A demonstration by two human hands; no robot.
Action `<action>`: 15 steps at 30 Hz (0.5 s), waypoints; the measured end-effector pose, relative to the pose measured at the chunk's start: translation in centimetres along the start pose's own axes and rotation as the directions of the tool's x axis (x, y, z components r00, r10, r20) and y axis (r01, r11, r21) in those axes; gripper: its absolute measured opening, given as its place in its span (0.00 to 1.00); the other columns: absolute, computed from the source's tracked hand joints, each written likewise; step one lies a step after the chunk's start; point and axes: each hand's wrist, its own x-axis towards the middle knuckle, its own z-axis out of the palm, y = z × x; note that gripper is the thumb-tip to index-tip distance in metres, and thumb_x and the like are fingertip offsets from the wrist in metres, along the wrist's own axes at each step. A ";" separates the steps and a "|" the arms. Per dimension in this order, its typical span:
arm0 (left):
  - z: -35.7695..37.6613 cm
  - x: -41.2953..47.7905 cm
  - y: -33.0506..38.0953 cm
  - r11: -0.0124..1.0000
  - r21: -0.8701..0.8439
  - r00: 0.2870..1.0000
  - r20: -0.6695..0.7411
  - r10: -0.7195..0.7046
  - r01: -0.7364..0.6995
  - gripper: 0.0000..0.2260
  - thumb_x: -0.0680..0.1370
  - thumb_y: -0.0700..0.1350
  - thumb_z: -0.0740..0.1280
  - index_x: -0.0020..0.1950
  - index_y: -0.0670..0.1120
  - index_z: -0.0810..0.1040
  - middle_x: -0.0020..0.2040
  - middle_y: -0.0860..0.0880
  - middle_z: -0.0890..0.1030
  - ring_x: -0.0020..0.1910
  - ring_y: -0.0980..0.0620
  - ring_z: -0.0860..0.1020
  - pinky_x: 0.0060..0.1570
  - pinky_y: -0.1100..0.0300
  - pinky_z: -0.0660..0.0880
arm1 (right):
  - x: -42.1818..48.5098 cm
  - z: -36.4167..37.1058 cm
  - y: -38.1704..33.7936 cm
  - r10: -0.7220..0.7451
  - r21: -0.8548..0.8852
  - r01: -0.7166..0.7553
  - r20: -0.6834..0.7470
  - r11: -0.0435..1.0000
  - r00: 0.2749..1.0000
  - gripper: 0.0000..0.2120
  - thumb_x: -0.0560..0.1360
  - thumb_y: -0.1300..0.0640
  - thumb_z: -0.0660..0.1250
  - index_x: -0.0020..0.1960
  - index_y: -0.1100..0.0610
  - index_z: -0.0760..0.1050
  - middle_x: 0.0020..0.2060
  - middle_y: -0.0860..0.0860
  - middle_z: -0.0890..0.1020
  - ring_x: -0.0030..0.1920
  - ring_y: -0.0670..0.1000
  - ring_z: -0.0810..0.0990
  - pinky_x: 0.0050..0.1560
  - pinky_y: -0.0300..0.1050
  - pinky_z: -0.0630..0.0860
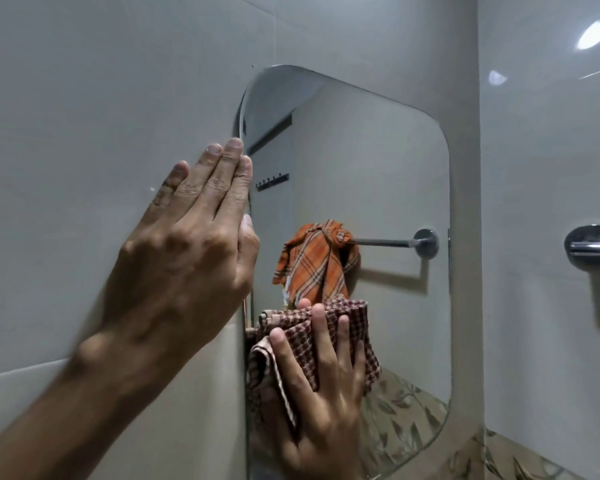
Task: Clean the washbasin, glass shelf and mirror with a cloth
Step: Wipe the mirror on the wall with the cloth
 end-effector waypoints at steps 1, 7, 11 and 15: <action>0.0 0.0 -0.1 1.000 0.002 1.000 -0.001 0.002 -0.002 0.25 0.84 0.45 0.52 0.80 0.40 0.61 0.81 0.44 0.60 0.81 0.49 0.58 0.80 0.52 0.53 | 0.1 -0.4 0.5 -0.059 0.013 0.059 0.025 0.998 0.998 0.24 0.81 0.41 0.57 0.76 0.42 0.66 0.78 0.55 0.64 0.77 0.64 0.61 0.72 0.70 0.61; 0.3 -0.1 -0.2 1.000 -0.011 0.999 -0.042 0.009 -0.009 0.24 0.83 0.44 0.53 0.80 0.39 0.63 0.80 0.43 0.62 0.80 0.48 0.59 0.80 0.50 0.55 | 2.4 -1.1 6.9 -0.105 0.035 0.103 0.060 0.994 0.993 0.25 0.81 0.39 0.58 0.77 0.39 0.61 0.79 0.53 0.60 0.79 0.61 0.57 0.74 0.70 0.57; 0.5 -0.2 -0.2 1.000 -0.003 0.998 -0.057 0.009 -0.009 0.24 0.83 0.45 0.52 0.79 0.39 0.63 0.80 0.43 0.63 0.80 0.49 0.60 0.80 0.51 0.54 | 4.2 -0.4 8.6 0.534 0.148 -0.522 -0.060 0.840 0.843 0.29 0.79 0.34 0.51 0.78 0.33 0.50 0.80 0.44 0.55 0.81 0.49 0.48 0.78 0.65 0.51; 0.4 -0.2 -0.1 1.000 0.003 0.999 -0.048 0.005 -0.005 0.25 0.83 0.45 0.52 0.79 0.39 0.63 0.80 0.43 0.62 0.80 0.48 0.59 0.80 0.52 0.54 | 5.6 0.2 5.4 0.664 0.188 -0.641 -0.114 0.744 0.739 0.34 0.77 0.34 0.51 0.80 0.40 0.48 0.81 0.46 0.54 0.81 0.49 0.47 0.79 0.62 0.49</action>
